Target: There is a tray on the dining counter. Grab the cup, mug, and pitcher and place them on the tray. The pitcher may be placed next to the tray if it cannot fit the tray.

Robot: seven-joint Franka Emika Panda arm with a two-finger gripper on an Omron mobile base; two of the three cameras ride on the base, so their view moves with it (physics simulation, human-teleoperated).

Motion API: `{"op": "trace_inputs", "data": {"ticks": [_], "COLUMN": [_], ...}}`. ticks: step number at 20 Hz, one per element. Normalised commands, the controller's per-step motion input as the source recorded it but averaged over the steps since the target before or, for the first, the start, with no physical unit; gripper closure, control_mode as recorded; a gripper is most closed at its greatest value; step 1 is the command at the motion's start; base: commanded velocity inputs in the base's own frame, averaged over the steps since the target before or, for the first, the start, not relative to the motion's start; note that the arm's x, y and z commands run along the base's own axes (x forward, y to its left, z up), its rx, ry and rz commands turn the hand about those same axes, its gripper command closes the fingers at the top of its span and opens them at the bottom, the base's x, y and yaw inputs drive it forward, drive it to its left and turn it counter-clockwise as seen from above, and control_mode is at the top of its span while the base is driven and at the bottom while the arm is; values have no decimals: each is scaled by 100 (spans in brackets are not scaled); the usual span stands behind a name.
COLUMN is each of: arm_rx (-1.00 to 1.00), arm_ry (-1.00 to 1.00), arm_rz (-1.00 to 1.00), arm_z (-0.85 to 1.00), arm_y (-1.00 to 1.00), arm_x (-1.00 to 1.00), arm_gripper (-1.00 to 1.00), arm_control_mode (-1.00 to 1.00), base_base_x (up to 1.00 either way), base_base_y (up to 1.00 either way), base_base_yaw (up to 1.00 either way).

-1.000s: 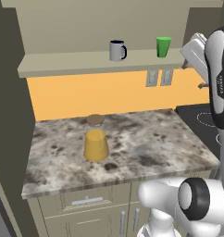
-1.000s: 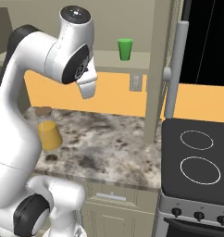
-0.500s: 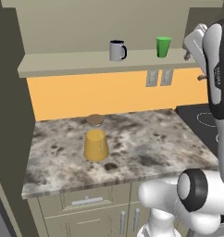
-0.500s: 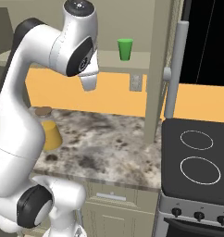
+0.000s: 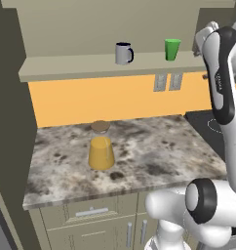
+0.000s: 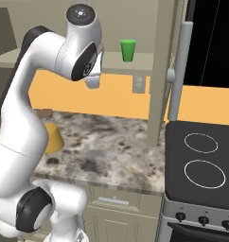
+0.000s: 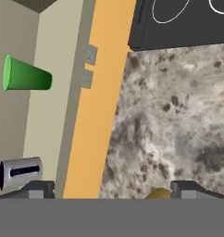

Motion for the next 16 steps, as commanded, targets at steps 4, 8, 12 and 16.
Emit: {"op": "trace_inputs", "data": {"ticks": [4,8,12,16], "arm_rx": [7,3,0,0], "arm_ry": [-7,0,0,0], "arm_rz": [0,0,0,0], "arm_z": [7,4,8,13], "arm_y": [-16,-26,-34,-26], "arm_x": [46,42,28,30], "arm_gripper": [-100,-100,-100,-100], "arm_control_mode": [-100,-100,-100,-100], "base_base_x": [0,0,0,0], "base_base_y": [0,0,0,0], "base_base_yaw": [0,0,0,0]}}
